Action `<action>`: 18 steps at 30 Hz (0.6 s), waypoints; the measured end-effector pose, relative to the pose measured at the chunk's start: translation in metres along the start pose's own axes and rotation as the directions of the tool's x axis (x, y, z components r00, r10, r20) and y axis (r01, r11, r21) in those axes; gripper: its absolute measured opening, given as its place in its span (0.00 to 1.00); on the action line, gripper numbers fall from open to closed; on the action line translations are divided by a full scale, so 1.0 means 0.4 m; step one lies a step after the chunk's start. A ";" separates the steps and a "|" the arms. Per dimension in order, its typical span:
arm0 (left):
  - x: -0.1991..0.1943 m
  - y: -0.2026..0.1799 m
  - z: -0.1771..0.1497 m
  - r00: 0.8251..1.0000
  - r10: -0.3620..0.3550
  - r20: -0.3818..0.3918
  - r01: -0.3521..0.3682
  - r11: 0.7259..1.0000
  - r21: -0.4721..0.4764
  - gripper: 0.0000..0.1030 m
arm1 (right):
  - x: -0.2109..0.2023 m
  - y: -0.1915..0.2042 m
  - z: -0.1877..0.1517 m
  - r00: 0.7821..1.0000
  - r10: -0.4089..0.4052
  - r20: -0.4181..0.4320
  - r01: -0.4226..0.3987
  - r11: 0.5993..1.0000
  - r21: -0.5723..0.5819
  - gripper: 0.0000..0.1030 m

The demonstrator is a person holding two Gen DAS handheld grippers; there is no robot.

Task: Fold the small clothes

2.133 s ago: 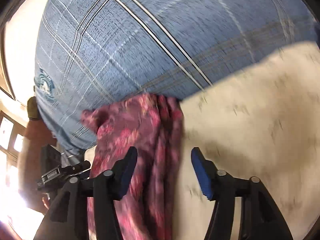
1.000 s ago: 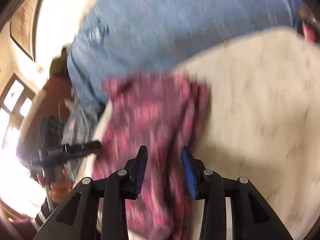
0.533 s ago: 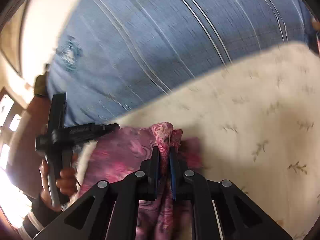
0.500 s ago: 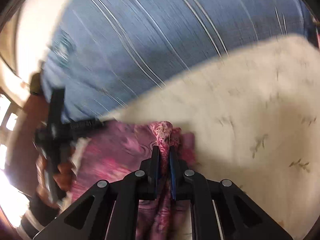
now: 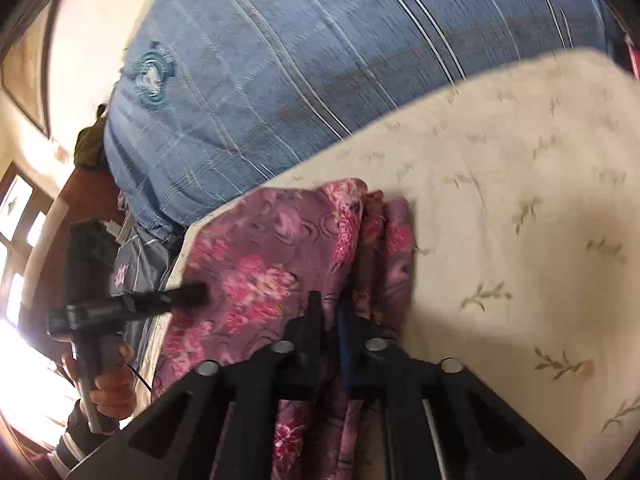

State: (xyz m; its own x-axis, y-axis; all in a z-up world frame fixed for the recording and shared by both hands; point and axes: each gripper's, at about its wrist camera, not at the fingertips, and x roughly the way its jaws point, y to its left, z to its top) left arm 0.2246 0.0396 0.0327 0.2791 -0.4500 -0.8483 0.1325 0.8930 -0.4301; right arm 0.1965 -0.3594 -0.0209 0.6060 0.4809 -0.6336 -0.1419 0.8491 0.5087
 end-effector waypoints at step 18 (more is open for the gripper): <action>-0.188 0.019 -0.324 0.996 -0.088 0.034 0.088 0.996 0.023 0.77 | -0.199 0.054 -0.240 1.000 0.003 -0.012 -0.004 0.995 -0.099 0.48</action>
State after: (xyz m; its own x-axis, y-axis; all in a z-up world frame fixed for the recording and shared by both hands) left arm 0.0813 0.0793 0.0530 0.2983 -0.5265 -0.7961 0.1779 0.8501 -0.4956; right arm 0.0703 -0.3585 -0.0156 0.5965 0.4861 -0.6387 -0.2214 0.8645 0.4511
